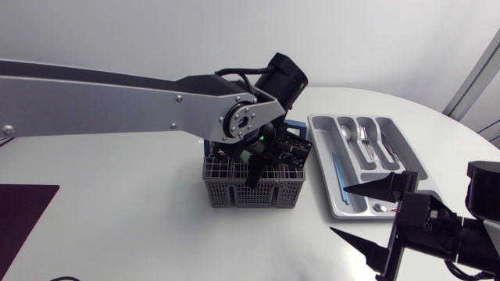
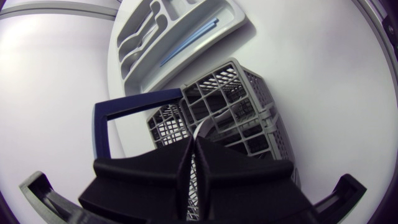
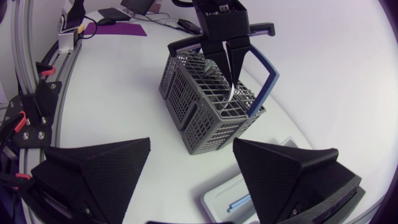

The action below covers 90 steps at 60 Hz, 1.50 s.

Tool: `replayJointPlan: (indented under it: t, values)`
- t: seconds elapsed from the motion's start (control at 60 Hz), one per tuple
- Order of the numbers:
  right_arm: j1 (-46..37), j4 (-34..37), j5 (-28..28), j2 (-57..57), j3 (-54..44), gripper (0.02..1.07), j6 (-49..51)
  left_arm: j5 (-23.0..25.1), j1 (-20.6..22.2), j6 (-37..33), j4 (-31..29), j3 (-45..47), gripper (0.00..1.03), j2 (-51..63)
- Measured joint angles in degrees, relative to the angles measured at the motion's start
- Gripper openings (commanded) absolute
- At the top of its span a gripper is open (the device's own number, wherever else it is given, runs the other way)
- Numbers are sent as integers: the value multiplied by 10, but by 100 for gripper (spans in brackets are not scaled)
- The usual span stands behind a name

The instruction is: Unload the cutlery basket into the drawer organizer.

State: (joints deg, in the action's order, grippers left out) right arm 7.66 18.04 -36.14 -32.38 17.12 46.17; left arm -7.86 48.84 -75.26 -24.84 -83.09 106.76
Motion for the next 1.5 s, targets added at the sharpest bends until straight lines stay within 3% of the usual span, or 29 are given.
replayJointPlan:
  t: [0.55, 0.833, 1.0, 1.5]
  values:
    - [76, 32, 71, 72, 0, 98, -43, -38, 22, 0, 3, 29, 3, -100]
    - [124, 28, 155, 115, 0, 98, -75, -45, 47, 21, -23, 41, 3, -169]
    - [141, 10, 186, 125, 0, 98, -92, -45, 56, 89, -53, 38, 3, -183]
    - [191, -75, 277, 119, 0, 94, -130, -24, 70, 421, -111, -15, 3, -149]
